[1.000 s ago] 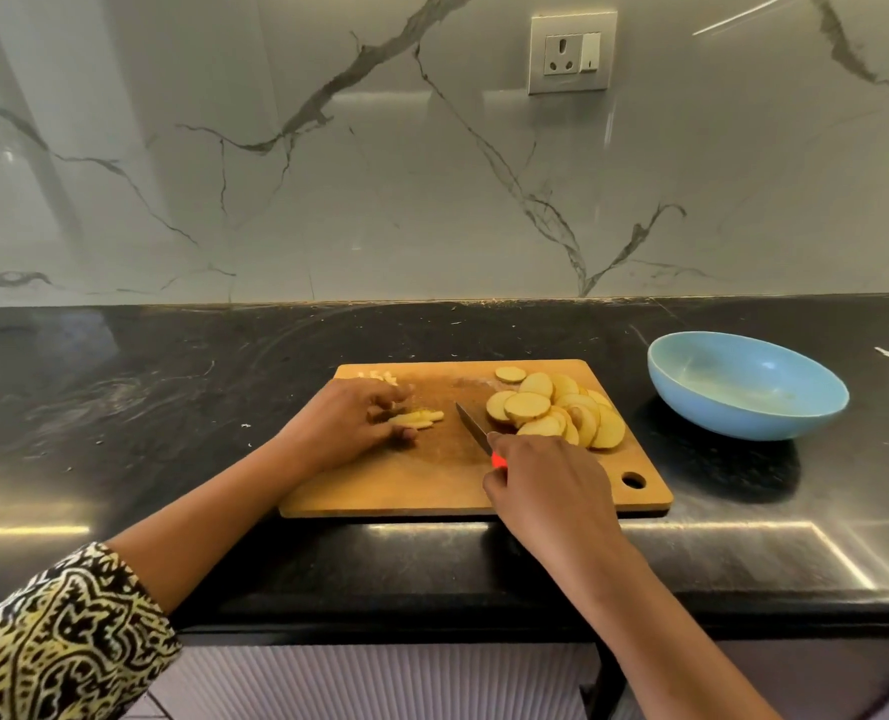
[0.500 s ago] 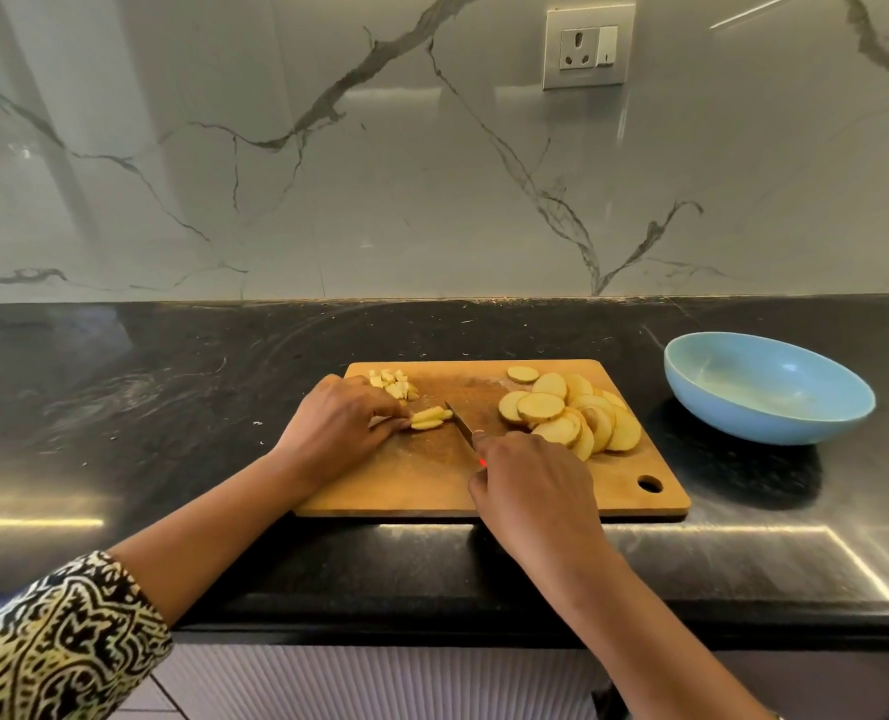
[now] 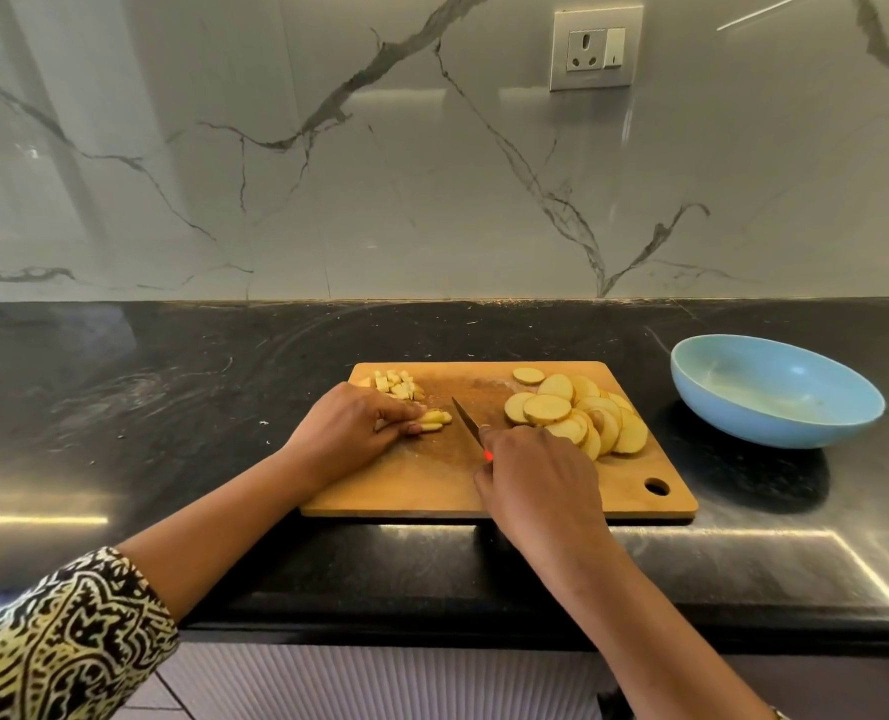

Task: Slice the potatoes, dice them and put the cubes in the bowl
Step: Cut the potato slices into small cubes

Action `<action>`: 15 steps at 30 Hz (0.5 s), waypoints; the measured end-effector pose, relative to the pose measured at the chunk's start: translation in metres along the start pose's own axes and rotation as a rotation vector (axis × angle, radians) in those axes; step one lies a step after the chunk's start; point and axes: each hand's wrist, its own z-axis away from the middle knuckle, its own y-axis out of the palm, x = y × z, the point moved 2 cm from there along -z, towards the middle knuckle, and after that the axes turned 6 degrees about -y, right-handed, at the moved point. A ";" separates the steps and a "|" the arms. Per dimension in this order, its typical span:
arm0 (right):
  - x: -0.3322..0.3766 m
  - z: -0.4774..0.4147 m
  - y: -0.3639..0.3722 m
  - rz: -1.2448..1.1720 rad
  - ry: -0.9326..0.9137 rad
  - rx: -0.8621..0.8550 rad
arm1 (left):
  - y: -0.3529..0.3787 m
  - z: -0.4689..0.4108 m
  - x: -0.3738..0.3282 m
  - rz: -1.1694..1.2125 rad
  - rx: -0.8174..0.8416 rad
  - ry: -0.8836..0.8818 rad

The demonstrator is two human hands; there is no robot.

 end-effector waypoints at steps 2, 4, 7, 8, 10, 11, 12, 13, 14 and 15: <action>0.002 0.000 0.001 -0.002 -0.013 0.015 | -0.001 0.000 -0.002 -0.005 -0.001 0.014; 0.004 0.000 0.000 -0.009 -0.028 0.021 | 0.000 0.000 -0.003 -0.011 0.007 0.016; 0.002 -0.001 -0.002 -0.021 -0.030 0.012 | 0.002 0.000 -0.001 -0.016 0.012 -0.002; 0.001 -0.001 -0.003 -0.027 -0.032 0.015 | 0.003 -0.001 -0.002 -0.018 0.011 -0.008; 0.002 -0.001 -0.003 -0.037 -0.034 0.031 | 0.003 -0.001 -0.005 -0.025 0.010 -0.023; 0.002 -0.001 -0.004 -0.045 -0.026 0.034 | 0.004 -0.001 -0.006 -0.031 0.002 -0.025; 0.001 -0.001 -0.006 -0.054 -0.013 0.033 | 0.005 -0.002 -0.007 -0.036 -0.007 -0.024; 0.000 -0.001 -0.008 -0.063 -0.001 0.028 | 0.005 -0.002 -0.007 -0.043 -0.007 -0.026; 0.000 -0.001 -0.009 -0.074 0.005 0.023 | 0.006 -0.002 -0.007 -0.048 -0.002 -0.028; 0.000 -0.001 -0.011 -0.085 0.003 0.019 | 0.007 -0.003 -0.006 -0.056 0.004 -0.032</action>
